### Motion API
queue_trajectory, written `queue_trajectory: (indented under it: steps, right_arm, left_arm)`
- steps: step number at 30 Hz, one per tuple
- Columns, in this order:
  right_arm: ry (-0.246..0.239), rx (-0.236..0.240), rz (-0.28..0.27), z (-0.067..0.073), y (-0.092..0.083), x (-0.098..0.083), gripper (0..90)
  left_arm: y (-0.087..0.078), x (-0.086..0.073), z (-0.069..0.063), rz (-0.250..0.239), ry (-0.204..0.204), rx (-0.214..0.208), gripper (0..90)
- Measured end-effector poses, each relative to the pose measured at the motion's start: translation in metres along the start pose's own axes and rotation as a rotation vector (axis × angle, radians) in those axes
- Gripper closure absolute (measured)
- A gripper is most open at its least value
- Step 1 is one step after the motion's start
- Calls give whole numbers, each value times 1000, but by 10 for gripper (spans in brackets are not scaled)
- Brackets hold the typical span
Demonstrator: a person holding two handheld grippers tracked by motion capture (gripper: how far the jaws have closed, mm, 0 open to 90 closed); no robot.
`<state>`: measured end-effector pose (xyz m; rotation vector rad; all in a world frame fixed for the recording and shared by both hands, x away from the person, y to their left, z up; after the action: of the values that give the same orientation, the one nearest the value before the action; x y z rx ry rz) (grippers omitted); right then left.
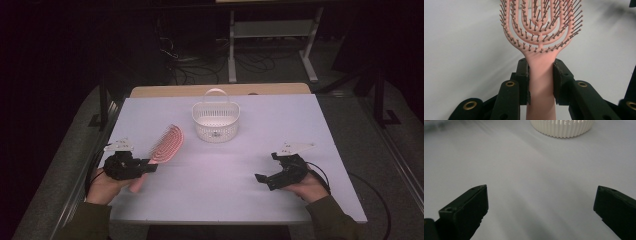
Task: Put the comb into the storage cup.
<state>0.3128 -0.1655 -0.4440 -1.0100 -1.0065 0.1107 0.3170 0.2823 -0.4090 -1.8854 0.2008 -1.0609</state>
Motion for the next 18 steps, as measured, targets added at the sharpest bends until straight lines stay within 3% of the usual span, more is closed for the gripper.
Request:
queue_trajectory:
  steps: [8, 18]
  right_arm:
    - [3, 0, -9, 0, -1, 0, 0]
    - [15, 20, -33, 3, -8, 4, 0]
  left_arm:
    - [9, 15, -12, -51, 19, -32, 706]
    - [25, 28, -29, -51, 74, -63, 706]
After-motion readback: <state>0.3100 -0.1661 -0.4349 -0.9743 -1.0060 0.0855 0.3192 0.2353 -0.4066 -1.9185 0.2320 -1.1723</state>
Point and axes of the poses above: each handheld gripper's, and its own axes: y roughly forward along the jaws, x roughly out of its top, z roughly to its left, the point moved 3 cm from there along y, roughly forward along the jaws, and after that the axes turned 11 degrees about z, right-handed, at the moved point
